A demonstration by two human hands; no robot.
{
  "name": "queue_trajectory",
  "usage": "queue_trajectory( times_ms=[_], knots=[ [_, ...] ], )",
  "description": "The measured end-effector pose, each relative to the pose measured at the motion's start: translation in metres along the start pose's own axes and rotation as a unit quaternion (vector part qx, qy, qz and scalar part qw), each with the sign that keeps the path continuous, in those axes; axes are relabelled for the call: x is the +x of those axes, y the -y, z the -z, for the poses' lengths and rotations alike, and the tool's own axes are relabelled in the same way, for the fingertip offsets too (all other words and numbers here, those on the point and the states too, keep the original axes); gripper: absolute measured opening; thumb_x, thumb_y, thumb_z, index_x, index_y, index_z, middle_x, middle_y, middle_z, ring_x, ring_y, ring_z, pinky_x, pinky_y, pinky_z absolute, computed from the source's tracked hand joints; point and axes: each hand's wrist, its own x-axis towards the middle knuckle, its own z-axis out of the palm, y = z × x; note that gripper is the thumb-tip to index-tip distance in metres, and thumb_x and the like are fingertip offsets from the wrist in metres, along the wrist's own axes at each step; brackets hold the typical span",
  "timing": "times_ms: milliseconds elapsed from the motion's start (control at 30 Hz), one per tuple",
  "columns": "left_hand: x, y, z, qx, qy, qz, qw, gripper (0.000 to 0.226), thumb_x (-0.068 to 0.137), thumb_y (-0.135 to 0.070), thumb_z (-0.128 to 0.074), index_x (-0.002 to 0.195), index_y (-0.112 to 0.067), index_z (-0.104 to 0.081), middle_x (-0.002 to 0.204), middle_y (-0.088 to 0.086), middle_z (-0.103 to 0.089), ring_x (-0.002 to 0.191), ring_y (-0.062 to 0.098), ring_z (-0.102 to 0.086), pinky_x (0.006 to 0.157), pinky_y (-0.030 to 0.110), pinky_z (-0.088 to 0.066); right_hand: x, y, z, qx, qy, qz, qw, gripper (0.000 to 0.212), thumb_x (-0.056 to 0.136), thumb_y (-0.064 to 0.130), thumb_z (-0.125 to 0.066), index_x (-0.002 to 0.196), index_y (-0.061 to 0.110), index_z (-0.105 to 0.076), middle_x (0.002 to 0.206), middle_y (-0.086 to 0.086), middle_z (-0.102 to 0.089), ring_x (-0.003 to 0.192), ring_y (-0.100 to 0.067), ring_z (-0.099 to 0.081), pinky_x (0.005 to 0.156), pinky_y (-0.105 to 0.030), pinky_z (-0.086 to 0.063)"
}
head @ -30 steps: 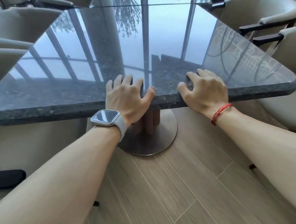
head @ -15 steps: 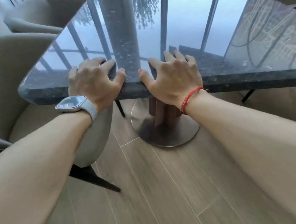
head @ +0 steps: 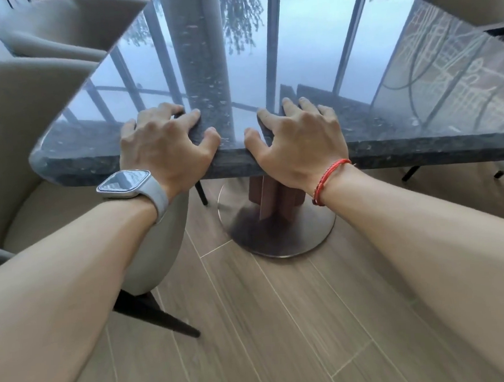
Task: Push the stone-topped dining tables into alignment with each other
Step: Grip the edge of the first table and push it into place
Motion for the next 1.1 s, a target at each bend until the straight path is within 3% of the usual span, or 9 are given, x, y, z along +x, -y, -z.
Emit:
queue_trajectory(
  times_ms=[233,400,533,700,933,1100],
  knots=[
    [0.001,0.005,-0.001,-0.006,-0.008,-0.001,1.000,0.068,0.084,-0.063,-0.031,0.129,-0.031,-0.070,0.139,0.001,-0.063,0.128,0.035,-0.054,0.109,0.049,-0.039,0.003,0.004,0.000,0.011,0.003,-0.001,1.000,0.061,0.091,0.064,-0.026,0.119,0.028,-0.067,0.114,-0.013,-0.067,0.119,-0.038,-0.056,0.100,-0.050,-0.038],
    [0.010,0.017,0.002,-0.020,0.003,-0.002,1.000,0.058,0.089,-0.057,-0.037,0.128,-0.030,-0.070,0.140,-0.001,-0.063,0.130,0.035,-0.052,0.110,0.049,-0.036,0.010,0.018,-0.005,0.009,-0.001,-0.005,1.000,0.058,0.090,0.063,-0.028,0.101,0.022,-0.068,0.100,-0.013,-0.067,0.102,-0.037,-0.057,0.090,-0.048,-0.040],
    [0.014,0.028,0.003,-0.034,-0.006,0.003,0.999,0.058,0.089,-0.057,-0.038,0.132,-0.032,-0.069,0.142,-0.003,-0.062,0.133,0.034,-0.050,0.111,0.048,-0.036,0.015,0.028,-0.009,0.006,-0.007,-0.004,1.000,0.059,0.090,0.063,-0.028,0.099,0.021,-0.069,0.096,-0.013,-0.066,0.096,-0.036,-0.057,0.083,-0.045,-0.039],
    [0.012,0.028,0.001,-0.032,-0.021,-0.003,0.999,0.053,0.089,-0.054,-0.040,0.120,-0.028,-0.075,0.132,-0.003,-0.068,0.124,0.033,-0.056,0.102,0.045,-0.041,0.013,0.030,-0.006,0.013,0.000,-0.007,1.000,0.063,0.090,0.064,-0.026,0.106,0.023,-0.070,0.100,-0.013,-0.068,0.103,-0.038,-0.058,0.092,-0.049,-0.042],
    [0.015,0.029,-0.001,-0.040,-0.020,-0.005,0.999,0.054,0.089,-0.056,-0.040,0.124,-0.031,-0.073,0.136,-0.003,-0.067,0.128,0.033,-0.054,0.105,0.046,-0.040,0.014,0.029,-0.006,0.009,-0.004,-0.006,1.000,0.058,0.091,0.063,-0.028,0.092,0.020,-0.066,0.091,-0.011,-0.066,0.097,-0.036,-0.059,0.088,-0.046,-0.042],
    [0.015,0.032,0.001,-0.043,-0.016,-0.003,0.999,0.058,0.088,-0.057,-0.040,0.128,-0.030,-0.072,0.139,-0.003,-0.065,0.130,0.032,-0.054,0.107,0.049,-0.041,0.015,0.032,-0.005,0.016,0.006,-0.007,1.000,0.059,0.091,0.064,-0.028,0.101,0.022,-0.068,0.097,-0.012,-0.068,0.105,-0.039,-0.059,0.095,-0.050,-0.043]
  ],
)
